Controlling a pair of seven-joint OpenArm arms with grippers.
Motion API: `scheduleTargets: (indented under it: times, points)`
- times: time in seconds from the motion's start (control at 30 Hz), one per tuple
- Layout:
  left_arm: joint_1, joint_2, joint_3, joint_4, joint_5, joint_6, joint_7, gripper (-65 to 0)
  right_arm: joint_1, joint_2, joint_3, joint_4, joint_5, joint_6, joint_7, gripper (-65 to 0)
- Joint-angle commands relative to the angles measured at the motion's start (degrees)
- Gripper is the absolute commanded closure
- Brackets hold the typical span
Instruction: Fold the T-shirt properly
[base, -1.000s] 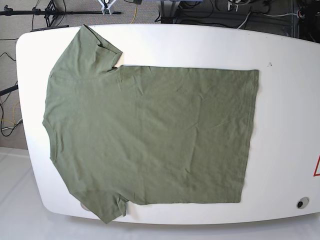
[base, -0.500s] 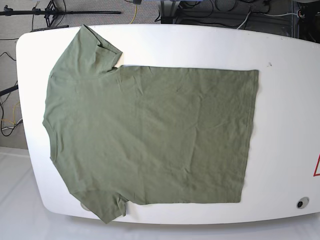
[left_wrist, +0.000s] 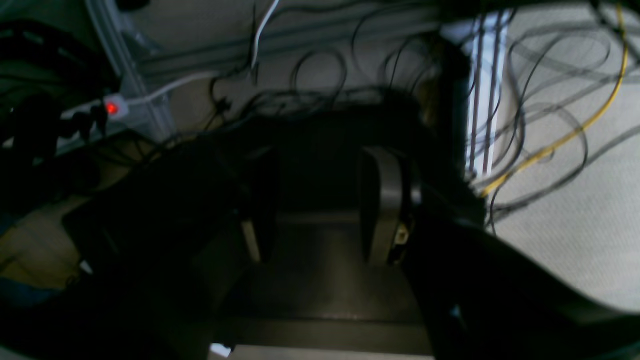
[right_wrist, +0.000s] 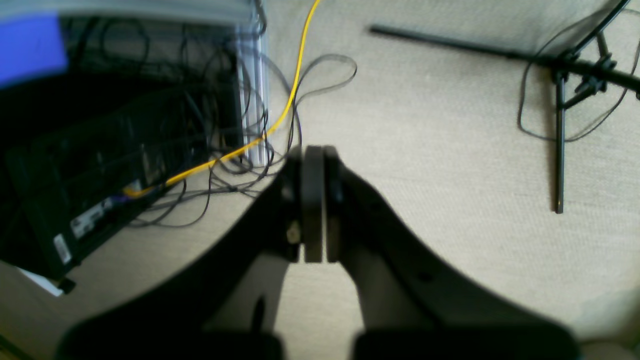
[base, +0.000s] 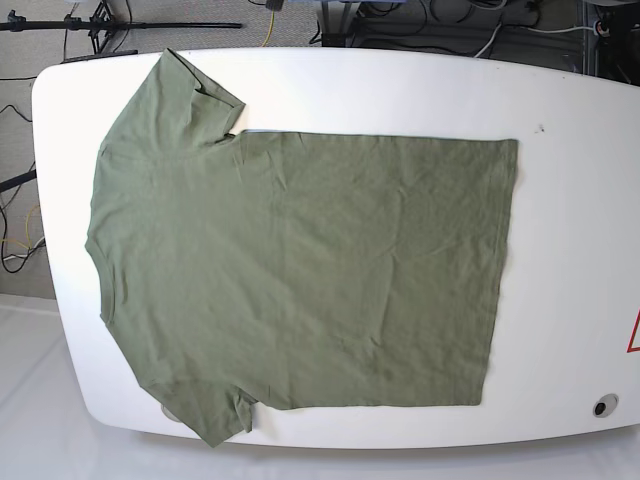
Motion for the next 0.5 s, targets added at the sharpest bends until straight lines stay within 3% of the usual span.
scheduleTargets:
  times: [0.0, 0.27, 0.47]
  points:
    - [2.24, -0.26, -0.08, 4.93, 0.32, 0.38, 1.05, -24.3, -1.50, 0.58, 0.76, 4.37, 3.68, 0.30, -0.39, -0.4]
    - [7.36, -2.35, -0.37, 21.83, 1.85, 0.29, 6.04, -26.2, -5.08, 1.60, 1.12, 18.29, 12.52, 0.13, -4.21, -0.7]
    - [10.22, -3.91, -0.47, 28.96, 2.41, 0.26, 6.99, -26.5, -6.89, 2.13, 1.70, 24.26, 13.85, -0.02, -5.37, -0.7]
